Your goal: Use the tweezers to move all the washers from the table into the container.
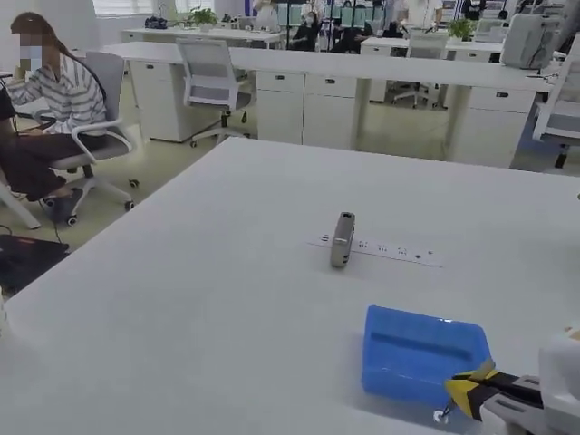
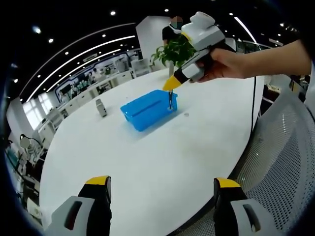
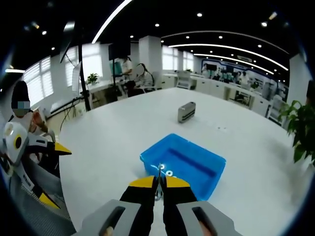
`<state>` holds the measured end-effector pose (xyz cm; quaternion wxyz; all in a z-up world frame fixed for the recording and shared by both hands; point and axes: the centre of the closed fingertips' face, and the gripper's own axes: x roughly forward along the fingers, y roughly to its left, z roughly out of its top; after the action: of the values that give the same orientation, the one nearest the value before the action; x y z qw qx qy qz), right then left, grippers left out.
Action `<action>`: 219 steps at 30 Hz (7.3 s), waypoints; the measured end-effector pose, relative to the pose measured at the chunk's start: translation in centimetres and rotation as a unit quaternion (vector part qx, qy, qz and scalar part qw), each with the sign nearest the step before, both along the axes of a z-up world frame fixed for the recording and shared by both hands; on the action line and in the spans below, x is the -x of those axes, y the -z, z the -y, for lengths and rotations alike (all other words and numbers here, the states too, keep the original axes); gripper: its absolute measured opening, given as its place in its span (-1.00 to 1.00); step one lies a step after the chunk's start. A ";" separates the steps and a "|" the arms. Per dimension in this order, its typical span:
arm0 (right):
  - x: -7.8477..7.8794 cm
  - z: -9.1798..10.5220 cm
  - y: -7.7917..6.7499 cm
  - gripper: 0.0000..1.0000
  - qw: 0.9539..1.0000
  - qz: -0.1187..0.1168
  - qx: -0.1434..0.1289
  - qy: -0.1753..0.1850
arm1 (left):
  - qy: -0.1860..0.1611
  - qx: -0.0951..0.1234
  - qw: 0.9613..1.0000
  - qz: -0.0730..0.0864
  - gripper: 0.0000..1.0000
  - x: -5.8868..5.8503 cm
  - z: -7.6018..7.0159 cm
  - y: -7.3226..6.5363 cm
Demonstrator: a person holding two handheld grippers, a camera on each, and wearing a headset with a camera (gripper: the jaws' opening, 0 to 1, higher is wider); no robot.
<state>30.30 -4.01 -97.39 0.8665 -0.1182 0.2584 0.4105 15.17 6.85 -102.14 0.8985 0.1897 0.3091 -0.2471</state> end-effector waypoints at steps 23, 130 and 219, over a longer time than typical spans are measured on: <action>-1.2 -0.1 -2.3 -0.98 1.000 0.029 0.001 0.006 | 0.004 0.007 1.000 0.013 0.74 0.0 0.2 -0.5; -7.5 1.2 2.7 -0.95 0.999 -0.012 0.018 0.035 | -0.011 -0.001 1.000 -0.015 0.70 0.0 -0.3 0.3; -0.7 5.8 5.3 -0.96 0.996 -0.037 0.033 0.077 | -0.003 -0.010 1.000 -0.014 0.62 0.2 -0.2 0.4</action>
<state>30.96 -9.84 -102.69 0.8810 -0.1115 0.3118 0.3380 15.02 7.04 -102.54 0.8929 0.1947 0.3243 -0.2441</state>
